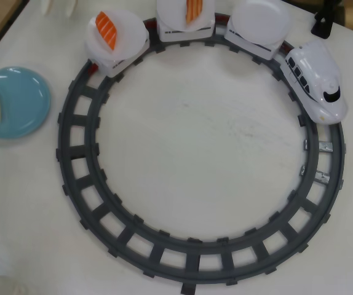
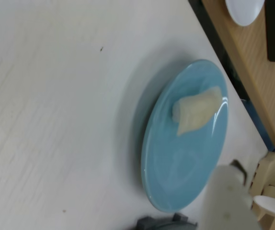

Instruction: Pick up the sushi from the Shinkansen and put it on the blue dish

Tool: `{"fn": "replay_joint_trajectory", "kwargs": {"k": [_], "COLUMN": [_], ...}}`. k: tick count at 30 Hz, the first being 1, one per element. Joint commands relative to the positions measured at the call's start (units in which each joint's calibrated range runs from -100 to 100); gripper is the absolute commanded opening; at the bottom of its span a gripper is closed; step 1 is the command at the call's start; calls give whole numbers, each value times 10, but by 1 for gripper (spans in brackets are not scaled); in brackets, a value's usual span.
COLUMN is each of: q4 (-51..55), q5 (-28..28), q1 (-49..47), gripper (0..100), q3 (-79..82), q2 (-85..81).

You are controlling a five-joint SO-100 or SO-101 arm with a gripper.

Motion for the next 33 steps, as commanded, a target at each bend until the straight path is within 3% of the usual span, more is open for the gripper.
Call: {"fn": "replay_joint_trajectory", "kwargs": {"k": [1, 33], "q4": [-3, 21], "q5": [13, 17], "q1": [-13, 12], "gripper": [26, 26], "q3": [35, 35], "q2": [-9, -9]}}
